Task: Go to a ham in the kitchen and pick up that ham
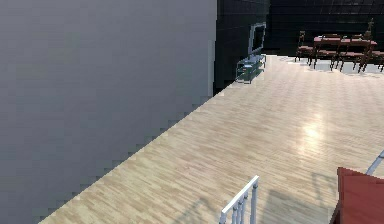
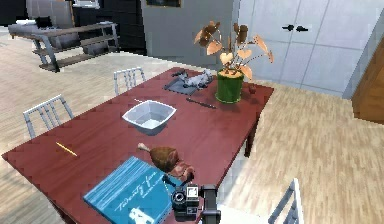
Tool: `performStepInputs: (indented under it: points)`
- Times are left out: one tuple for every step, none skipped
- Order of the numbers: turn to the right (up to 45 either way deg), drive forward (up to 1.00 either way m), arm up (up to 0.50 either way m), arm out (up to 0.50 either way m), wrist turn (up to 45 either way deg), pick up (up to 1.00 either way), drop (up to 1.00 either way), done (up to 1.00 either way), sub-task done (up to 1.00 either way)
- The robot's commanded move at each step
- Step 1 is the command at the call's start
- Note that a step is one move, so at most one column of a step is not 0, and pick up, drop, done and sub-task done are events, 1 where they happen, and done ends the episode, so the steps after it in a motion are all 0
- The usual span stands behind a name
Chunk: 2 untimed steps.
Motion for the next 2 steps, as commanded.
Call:
performStepInputs:
  points:
    - [0.0, 0.0, 0.1, 0.0, 0.0, 0.0, 0.0, 0.0, 0.0]
    - [0.0, 0.0, 0.0, 0.0, 0.0, 0.0, 0.0, 1.0, 0.0]
